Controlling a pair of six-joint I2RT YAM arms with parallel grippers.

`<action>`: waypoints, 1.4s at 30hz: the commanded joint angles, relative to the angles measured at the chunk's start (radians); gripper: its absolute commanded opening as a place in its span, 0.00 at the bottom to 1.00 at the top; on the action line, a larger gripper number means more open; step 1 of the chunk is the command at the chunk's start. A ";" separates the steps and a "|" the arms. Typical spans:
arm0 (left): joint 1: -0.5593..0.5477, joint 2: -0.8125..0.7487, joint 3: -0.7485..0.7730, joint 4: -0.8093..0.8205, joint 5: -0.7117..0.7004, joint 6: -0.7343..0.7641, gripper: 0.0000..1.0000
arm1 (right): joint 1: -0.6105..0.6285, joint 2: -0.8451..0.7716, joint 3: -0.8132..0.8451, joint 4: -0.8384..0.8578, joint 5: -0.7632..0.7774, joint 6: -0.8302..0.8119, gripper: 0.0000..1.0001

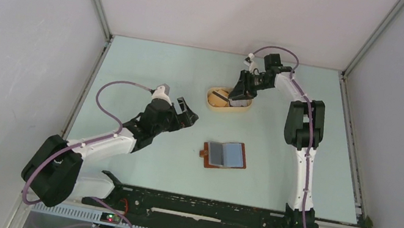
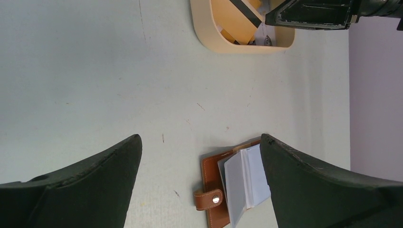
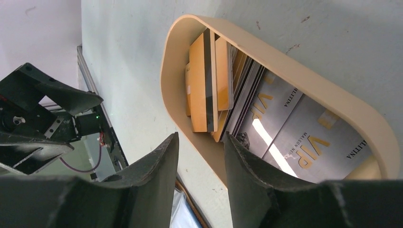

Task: Put the credit cards into the card holder
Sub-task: Pick up the credit card from the storage box.

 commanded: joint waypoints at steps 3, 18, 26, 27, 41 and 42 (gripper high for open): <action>0.007 -0.006 0.039 0.013 -0.002 0.016 0.98 | 0.031 0.001 0.055 0.026 0.043 0.050 0.47; 0.007 -0.016 0.035 0.008 -0.008 0.019 0.99 | 0.046 0.012 0.059 0.018 0.059 0.062 0.38; 0.007 -0.024 0.033 0.009 -0.009 0.018 0.99 | 0.038 -0.014 0.036 0.032 0.043 0.087 0.08; 0.007 -0.025 0.031 0.010 -0.008 0.018 0.98 | 0.035 -0.020 0.030 0.036 0.036 0.092 0.04; 0.007 -0.081 -0.041 0.215 0.105 -0.047 0.96 | -0.057 -0.231 -0.117 0.133 -0.089 0.117 0.00; 0.007 -0.086 -0.052 0.244 0.125 -0.065 0.96 | -0.061 -0.252 -0.138 0.135 -0.093 0.112 0.00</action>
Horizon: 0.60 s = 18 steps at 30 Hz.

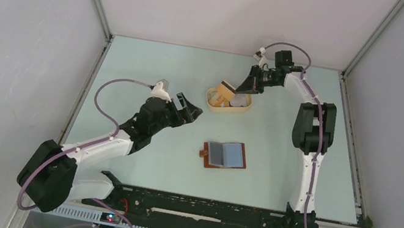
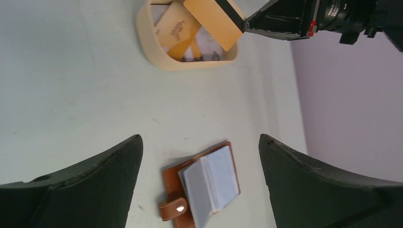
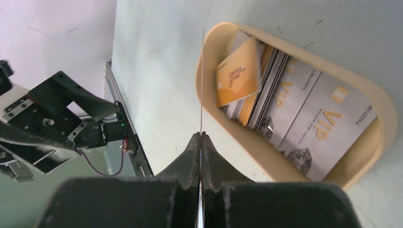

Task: Put the credit cards into the card holder
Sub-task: Pick up the credit card from the storage box.

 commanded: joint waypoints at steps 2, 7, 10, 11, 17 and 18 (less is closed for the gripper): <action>0.007 -0.048 -0.070 0.218 0.108 -0.091 0.96 | -0.026 -0.207 -0.094 0.052 -0.059 -0.014 0.00; 0.005 -0.051 -0.093 0.367 0.181 -0.183 0.96 | -0.039 -0.415 -0.324 0.112 -0.141 -0.034 0.00; 0.001 -0.048 -0.095 0.464 0.212 -0.245 0.96 | -0.053 -0.553 -0.484 0.160 -0.228 -0.045 0.00; -0.002 -0.045 -0.094 0.499 0.218 -0.264 0.96 | -0.060 -0.600 -0.531 0.171 -0.261 -0.049 0.00; -0.067 0.024 -0.064 0.670 0.235 -0.350 0.91 | -0.124 -0.823 -0.768 0.225 -0.388 -0.051 0.00; -0.083 0.039 -0.058 0.677 0.232 -0.352 0.91 | -0.138 -0.856 -0.804 0.247 -0.395 -0.037 0.00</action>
